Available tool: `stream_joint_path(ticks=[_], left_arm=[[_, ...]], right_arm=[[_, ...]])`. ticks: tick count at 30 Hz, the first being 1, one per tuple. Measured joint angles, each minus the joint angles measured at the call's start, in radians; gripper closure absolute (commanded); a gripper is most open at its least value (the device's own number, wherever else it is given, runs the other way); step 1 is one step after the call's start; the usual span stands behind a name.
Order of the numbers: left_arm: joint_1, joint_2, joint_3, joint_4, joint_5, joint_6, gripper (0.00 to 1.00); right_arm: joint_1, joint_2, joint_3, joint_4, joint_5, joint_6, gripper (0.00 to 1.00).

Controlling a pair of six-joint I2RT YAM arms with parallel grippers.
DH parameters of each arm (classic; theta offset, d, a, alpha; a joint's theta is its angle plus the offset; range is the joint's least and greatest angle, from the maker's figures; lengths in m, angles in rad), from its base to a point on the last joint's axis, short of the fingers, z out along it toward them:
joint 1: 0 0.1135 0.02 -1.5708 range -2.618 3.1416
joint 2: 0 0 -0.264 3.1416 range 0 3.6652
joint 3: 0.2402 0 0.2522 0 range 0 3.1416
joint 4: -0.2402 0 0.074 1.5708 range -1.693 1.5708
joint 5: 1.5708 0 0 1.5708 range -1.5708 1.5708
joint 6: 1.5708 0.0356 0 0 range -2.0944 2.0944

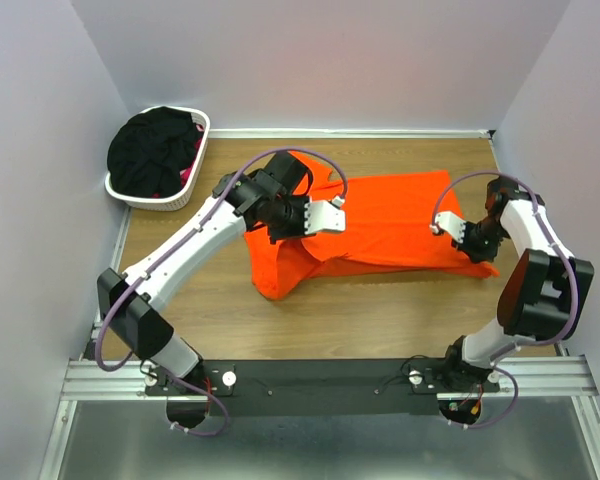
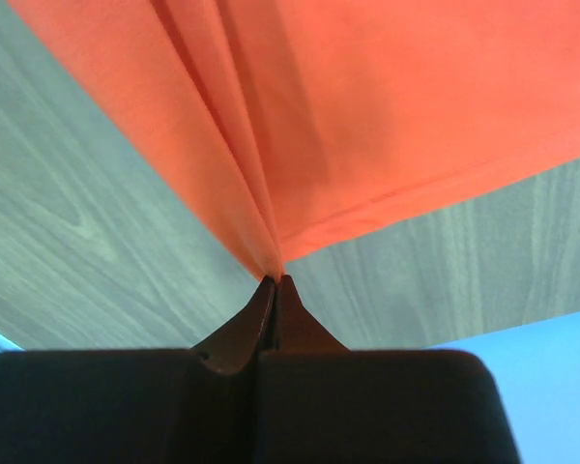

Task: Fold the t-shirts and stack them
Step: Fold the tshirt

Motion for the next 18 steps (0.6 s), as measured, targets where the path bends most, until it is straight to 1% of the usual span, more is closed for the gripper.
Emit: stream_joint_path(ticks=[10,18], left_arm=[[0.114,0.176,0.201,-0.006,-0.034,0.142,1.00],[0.156,0.263,0.226,-0.006,-0.035,0.217,1.00]], right_arm=[[0.003,0.197,0.177,-0.014,-0.008,0.053,0.94],[0.024,0.323,0.316,-0.019,-0.009,0.092,0.92]])
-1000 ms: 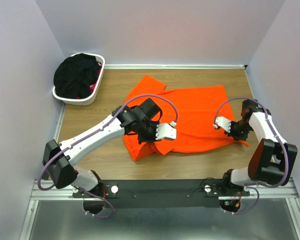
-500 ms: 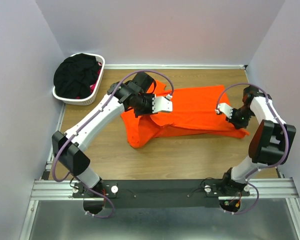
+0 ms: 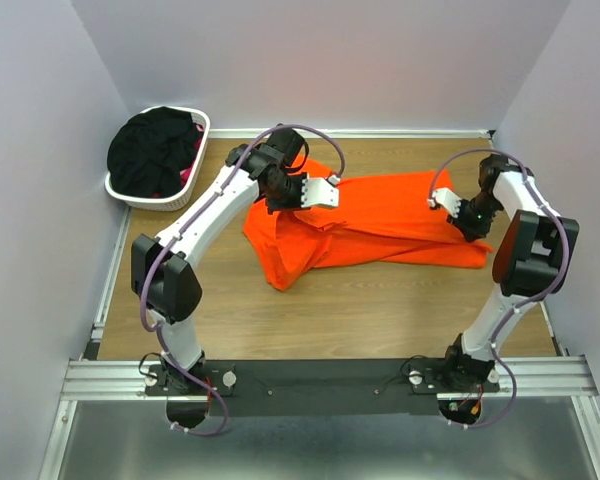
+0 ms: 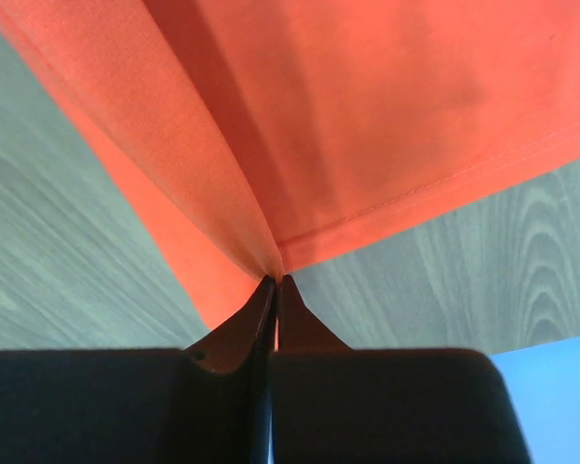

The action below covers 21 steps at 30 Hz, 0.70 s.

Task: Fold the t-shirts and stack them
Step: Fold the tshirt

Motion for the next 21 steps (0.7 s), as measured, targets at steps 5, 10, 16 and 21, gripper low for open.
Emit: stream_joint_path(ticks=[5,10,16,21], left_arm=[[0.019,0.018,-0.019,0.018,0.001,0.023,0.98],[0.074,0.072,-0.010,0.055,0.010,0.017,0.55],[0.217,0.145,0.040,0.052,0.145,-0.089,0.46],[0.309,0.003,-0.190,0.054,0.269,-0.214,0.46]], right_arm=[[0.018,0.047,0.050,-0.004,0.000,0.012,0.87],[0.039,0.134,0.172,-0.009,-0.006,0.067,0.10],[0.035,0.193,0.270,-0.021,-0.014,0.173,0.00],[-0.015,0.187,0.268,-0.078,-0.060,0.275,0.00]])
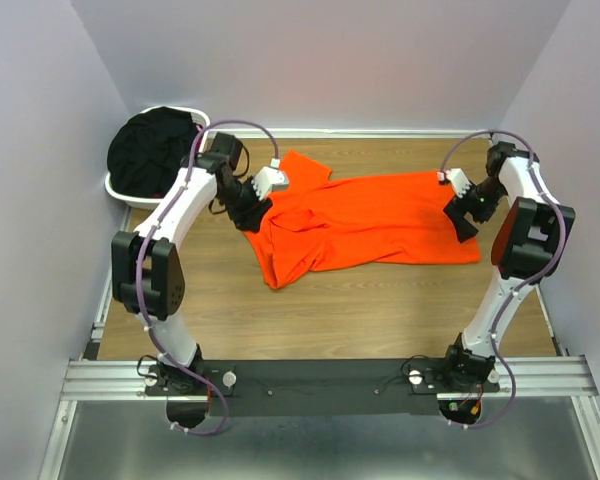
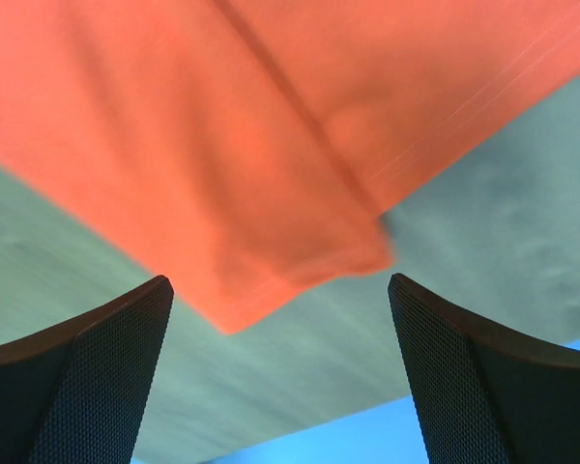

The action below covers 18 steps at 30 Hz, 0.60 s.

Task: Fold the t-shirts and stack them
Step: Fold the tshirt

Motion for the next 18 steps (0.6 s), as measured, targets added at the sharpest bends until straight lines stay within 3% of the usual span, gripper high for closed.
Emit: stream_joint_path(ticks=[5,7,18], left_arm=[[-0.014,-0.076,-0.183,0.001,0.081,-0.135,0.44],[-0.019,-0.068,-0.198,0.001,0.099,-0.171,0.34],[-0.028,0.034,-0.198,0.039,0.155,-0.315,0.32]], right_arm=[[-0.068,0.000,-0.002,-0.084,-0.073,0.113,0.02],[-0.089,0.003,-0.003,-0.101,-0.094,0.161,0.03],[-0.149,0.156,0.072,-0.164,-0.142,0.373,0.08]])
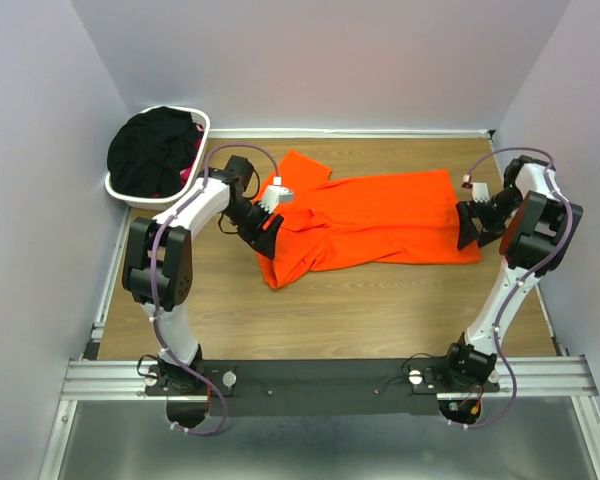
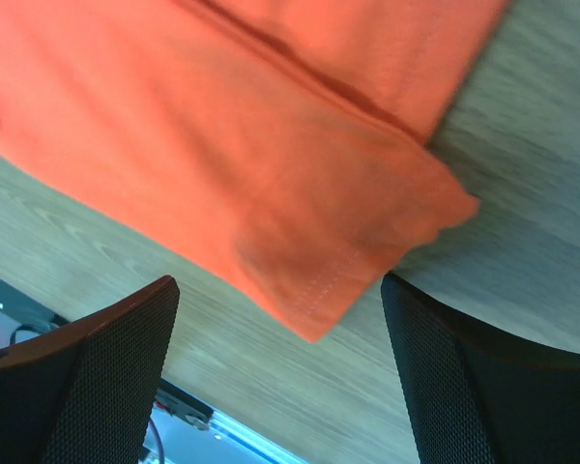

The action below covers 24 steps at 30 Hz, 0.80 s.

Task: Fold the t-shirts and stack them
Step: Fold the tshirt

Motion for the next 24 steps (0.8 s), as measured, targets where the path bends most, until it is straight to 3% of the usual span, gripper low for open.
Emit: stream_joint_path(ticks=[8,19,22,24], left_arm=[[-0.013,0.073,0.000,0.013,-0.001,-0.036,0.32],[-0.039,0.144,0.030,-0.025,0.053,0.004,0.37],[-0.041,0.173,0.073,-0.061,0.077,0.036,0.42],[-0.041,0.191,0.089,-0.069,0.085,0.053,0.54]], right_arm=[[-0.022,0.016,0.016,-0.005,0.009,0.073,0.18],[-0.023,0.038,0.013,-0.008,0.011,0.098,0.50],[-0.023,0.043,0.012,-0.010,0.012,0.098,0.57],[-0.023,0.045,0.012,-0.010,0.013,0.098,0.62]])
